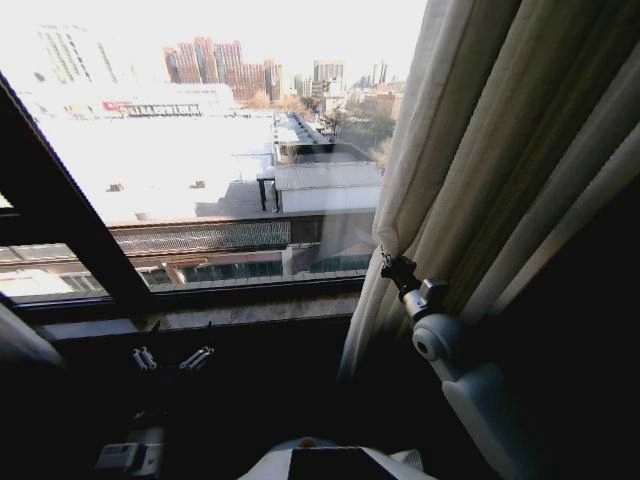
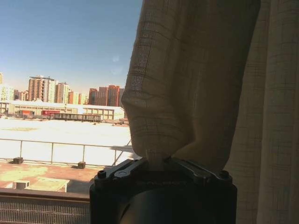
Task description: Open the curtains by pulling them apart, changing their state from closed to fully open.
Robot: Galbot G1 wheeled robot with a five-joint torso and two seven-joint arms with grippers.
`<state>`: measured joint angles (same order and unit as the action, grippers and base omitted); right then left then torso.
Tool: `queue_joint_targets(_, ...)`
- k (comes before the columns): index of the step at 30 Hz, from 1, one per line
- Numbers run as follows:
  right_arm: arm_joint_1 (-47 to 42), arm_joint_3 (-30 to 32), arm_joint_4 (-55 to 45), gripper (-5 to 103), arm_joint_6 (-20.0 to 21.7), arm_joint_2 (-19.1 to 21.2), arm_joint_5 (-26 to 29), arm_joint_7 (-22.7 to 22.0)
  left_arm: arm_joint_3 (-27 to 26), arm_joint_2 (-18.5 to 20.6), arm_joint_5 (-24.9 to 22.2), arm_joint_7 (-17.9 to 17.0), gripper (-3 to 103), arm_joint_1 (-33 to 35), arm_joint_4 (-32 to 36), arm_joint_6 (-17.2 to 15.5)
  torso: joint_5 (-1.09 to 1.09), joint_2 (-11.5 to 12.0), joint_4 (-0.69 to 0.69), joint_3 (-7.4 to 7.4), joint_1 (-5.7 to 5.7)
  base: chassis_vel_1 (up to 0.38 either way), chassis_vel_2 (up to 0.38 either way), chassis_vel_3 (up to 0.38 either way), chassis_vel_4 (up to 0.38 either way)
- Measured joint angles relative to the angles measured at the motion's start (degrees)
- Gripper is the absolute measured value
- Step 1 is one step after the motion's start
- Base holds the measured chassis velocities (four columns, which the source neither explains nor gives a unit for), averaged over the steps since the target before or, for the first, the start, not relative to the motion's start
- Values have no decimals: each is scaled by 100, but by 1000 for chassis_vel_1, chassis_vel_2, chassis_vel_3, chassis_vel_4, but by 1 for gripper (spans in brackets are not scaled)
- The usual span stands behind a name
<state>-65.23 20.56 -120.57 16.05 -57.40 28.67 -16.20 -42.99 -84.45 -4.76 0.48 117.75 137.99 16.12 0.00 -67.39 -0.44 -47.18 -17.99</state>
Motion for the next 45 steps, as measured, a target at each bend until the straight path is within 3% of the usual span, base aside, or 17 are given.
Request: queue_joint_targets(45,66,-32,239,0,-159,-56,-225,155,50,-22,42,18,100,-120,-55,-47,5,1,-2,-1,0,-206,-202,203,197)
